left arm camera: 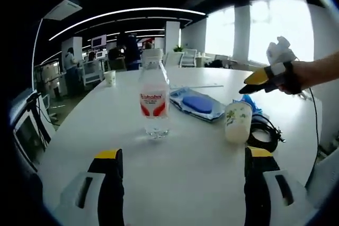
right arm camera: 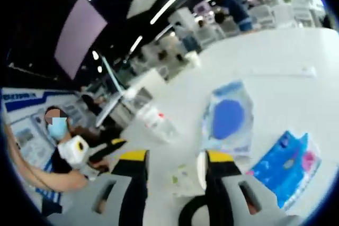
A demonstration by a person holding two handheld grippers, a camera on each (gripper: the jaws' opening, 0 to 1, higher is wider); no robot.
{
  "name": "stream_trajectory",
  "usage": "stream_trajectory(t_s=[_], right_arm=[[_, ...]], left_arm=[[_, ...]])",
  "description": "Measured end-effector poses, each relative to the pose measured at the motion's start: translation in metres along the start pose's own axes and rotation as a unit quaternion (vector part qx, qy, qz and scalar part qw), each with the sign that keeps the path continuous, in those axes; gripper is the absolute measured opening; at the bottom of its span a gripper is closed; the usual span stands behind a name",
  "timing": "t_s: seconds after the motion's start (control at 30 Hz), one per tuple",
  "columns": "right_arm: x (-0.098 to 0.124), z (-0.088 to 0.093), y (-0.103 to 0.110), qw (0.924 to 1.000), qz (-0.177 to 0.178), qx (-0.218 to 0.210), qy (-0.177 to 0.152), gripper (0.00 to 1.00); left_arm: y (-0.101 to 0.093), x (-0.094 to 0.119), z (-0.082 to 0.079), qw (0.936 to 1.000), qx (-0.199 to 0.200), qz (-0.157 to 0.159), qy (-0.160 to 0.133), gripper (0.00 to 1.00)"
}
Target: Arrange the tabletop items into an orderly group along one side of the table until the central work area is clear of visible clutter.
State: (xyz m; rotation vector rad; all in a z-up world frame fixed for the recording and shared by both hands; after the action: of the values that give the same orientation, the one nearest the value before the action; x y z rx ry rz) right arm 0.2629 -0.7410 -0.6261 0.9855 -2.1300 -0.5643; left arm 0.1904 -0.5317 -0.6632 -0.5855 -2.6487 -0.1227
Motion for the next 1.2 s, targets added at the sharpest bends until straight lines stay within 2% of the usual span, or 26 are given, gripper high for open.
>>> stream_trajectory(t_s=[0.27, 0.43, 0.53, 0.73, 0.87, 0.97, 1.1, 1.2], right_arm=[[-0.007, 0.006, -0.008, 0.9991, -0.005, -0.035, 0.025, 0.28], [-0.008, 0.014, -0.008, 0.9986, -0.002, -0.036, 0.04, 0.27], [-0.007, 0.016, -0.01, 0.998, -0.001, -0.048, 0.042, 0.22], [-0.01, 0.022, -0.017, 0.9965, 0.001, -0.059, 0.059, 0.18], [-0.013, 0.024, -0.014, 0.9963, -0.012, -0.047, 0.071, 0.1], [-0.015, 0.026, -0.011, 0.9958, -0.028, -0.037, 0.079, 0.01], [-0.019, 0.027, -0.004, 0.9946, -0.046, -0.034, 0.086, 0.0], [-0.02, 0.026, 0.004, 0.9942, -0.058, -0.003, 0.09, 0.0]], left_arm=[[0.005, 0.007, 0.007, 0.9999, 0.008, -0.011, 0.008, 0.93], [0.007, 0.007, 0.005, 0.9998, 0.011, -0.015, 0.005, 0.92], [0.007, 0.006, 0.005, 0.9998, 0.012, -0.014, 0.005, 0.91], [0.011, 0.009, 0.012, 0.9992, 0.031, -0.021, 0.015, 0.88], [0.013, 0.009, 0.01, 0.9993, 0.028, -0.024, 0.01, 0.88], [0.013, 0.009, 0.01, 0.9992, 0.027, -0.025, 0.012, 0.87], [0.012, 0.01, 0.013, 0.9991, 0.029, -0.026, 0.016, 0.87], [0.012, 0.009, 0.013, 0.9991, 0.029, -0.026, 0.017, 0.87]])
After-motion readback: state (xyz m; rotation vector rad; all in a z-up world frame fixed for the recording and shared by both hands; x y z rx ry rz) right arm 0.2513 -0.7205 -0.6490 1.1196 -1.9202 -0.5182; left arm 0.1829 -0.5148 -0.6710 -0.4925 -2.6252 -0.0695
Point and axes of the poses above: the point that each gripper's makers call its tool centre point, and the gripper's own axes: x roughly backward along the fingers, y roughly to its left, z roughly out of its underside, the point moved 3 cm from there along x, roughly backward along the fingers, and after that the axes turned 3 degrees about -x, right-handed, at the moved point
